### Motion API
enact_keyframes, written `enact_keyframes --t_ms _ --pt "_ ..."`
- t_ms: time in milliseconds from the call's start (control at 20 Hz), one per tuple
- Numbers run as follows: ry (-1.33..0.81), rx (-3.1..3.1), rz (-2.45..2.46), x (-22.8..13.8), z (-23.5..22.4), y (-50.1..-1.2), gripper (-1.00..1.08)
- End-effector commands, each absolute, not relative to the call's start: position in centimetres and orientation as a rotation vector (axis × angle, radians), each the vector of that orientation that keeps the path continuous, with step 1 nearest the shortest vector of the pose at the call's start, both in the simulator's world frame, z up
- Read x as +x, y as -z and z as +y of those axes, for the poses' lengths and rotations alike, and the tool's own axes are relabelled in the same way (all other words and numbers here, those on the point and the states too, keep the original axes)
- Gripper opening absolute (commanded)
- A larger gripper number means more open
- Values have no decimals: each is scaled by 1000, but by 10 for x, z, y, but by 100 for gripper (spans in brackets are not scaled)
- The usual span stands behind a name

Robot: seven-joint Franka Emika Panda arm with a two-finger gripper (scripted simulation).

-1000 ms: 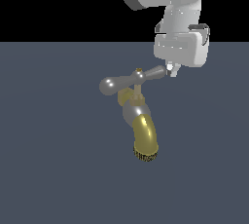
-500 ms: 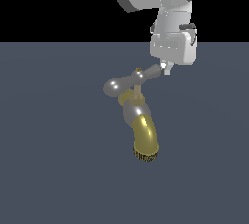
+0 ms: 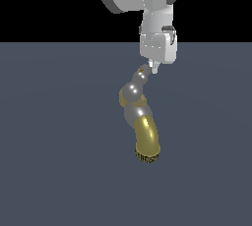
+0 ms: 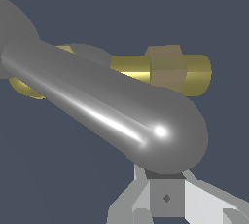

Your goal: Turn on the faucet by rotating a designated handle.

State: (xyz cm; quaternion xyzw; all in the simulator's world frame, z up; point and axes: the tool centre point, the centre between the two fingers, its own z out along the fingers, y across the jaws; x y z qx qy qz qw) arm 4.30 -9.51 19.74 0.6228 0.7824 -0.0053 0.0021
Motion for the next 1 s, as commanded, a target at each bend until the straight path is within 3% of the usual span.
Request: enact_keyframes --t_ms 0,950 --pt "16 1953 2455 43 -95 -198 -100" --pt "0 1909 2495 35 24 -198 -100"
